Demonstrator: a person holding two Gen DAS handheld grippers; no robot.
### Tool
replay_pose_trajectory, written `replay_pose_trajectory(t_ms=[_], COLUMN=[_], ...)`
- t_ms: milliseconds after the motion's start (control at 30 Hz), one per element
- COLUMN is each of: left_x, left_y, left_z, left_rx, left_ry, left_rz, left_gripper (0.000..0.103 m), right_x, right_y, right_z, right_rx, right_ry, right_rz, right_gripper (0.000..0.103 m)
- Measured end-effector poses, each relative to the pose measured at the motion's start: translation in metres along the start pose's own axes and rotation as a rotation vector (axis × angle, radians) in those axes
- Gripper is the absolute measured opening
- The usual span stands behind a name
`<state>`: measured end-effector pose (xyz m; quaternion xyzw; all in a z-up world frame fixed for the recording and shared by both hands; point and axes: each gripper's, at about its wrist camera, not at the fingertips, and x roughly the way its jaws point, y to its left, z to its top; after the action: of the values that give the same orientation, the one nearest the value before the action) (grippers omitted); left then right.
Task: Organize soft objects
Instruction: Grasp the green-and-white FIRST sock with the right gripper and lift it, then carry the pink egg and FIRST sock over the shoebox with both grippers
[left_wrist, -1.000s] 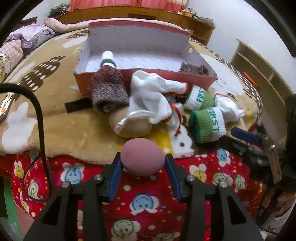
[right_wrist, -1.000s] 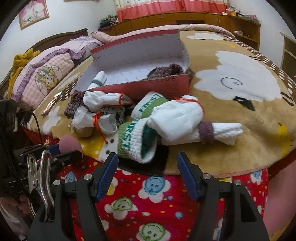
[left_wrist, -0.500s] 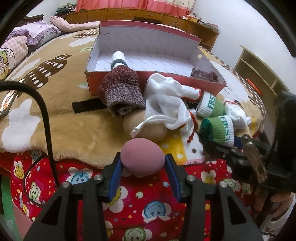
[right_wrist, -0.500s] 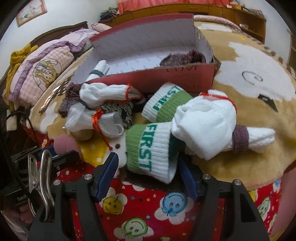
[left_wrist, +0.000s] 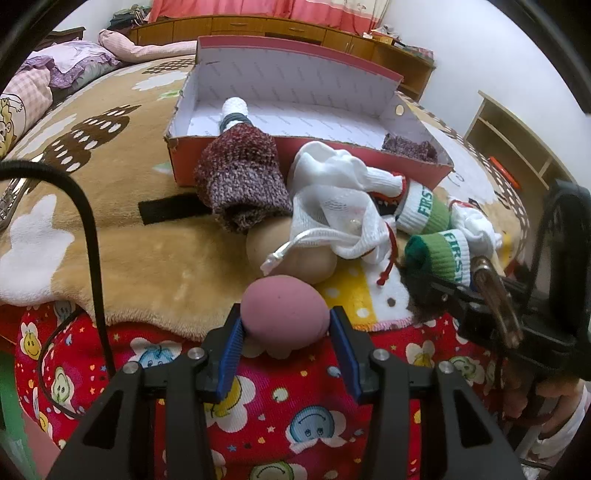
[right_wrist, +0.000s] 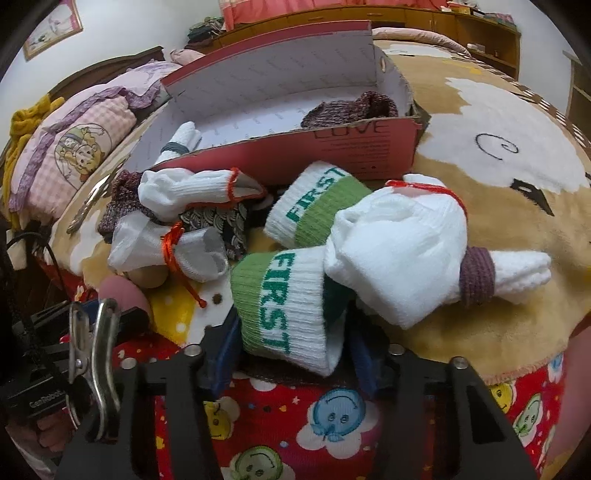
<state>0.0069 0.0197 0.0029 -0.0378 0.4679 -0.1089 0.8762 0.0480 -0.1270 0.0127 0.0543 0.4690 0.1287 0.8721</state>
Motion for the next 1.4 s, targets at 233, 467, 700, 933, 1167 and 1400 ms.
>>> replay_pose_trajectory(t_ms=[233,467,700,933,1167,1400], left_x=[-0.004,-0.012,-0.021,-0.03,-0.037,-0.039], left_y=[-0.001,-0.005,-0.008,-0.011,-0.013,-0.015], left_z=[0.001,0.002,0.003,0.008,0.016,0.026], left_rx=[0.002,0.004,0.004,0.003,0.003,0.007], left_ry=[-0.007,-0.02,-0.032,-0.043,-0.055,-0.072], left_rz=[0.011,0.019,0.021,0.017,0.015,0.007], left_gripper=[0.048,0.048,0.048,0.048,0.048,0.048], right_x=[-0.007,-0.021,-0.041,-0.056,-0.064,-0.072], right_y=[-0.003,0.006,0.018,0.022,0.02,0.019], right_z=[-0.002,-0.007,-0.009,-0.011,-0.009,-0.005], right_rx=[0.008,-0.032,-0.095,-0.119,-0.123,-0.138], right_ry=[-0.018,-0.04,-0.093,-0.126,-0.15,-0.172], right_rz=[0.006,0.038,0.051,0.071,0.091,0.101], right_gripper=[0.038,0.037,0.037,0.037,0.037,0.037])
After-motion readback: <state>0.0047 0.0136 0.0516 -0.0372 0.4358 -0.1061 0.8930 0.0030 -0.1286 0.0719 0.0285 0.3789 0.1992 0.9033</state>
